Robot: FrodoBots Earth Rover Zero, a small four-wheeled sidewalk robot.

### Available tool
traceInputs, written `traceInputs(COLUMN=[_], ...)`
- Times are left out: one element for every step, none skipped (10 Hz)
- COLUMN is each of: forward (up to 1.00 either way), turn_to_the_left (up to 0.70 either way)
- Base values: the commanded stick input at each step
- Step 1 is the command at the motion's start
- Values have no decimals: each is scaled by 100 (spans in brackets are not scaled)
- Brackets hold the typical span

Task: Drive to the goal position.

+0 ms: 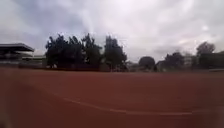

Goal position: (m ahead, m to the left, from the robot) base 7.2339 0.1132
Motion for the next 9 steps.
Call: traceInputs(forward=[70, 70, 70, 70, 70, 70, 70, 70, 70], turn_to_the_left=[0, 0, 0, 0, 0, 0, 15, 35, 35])
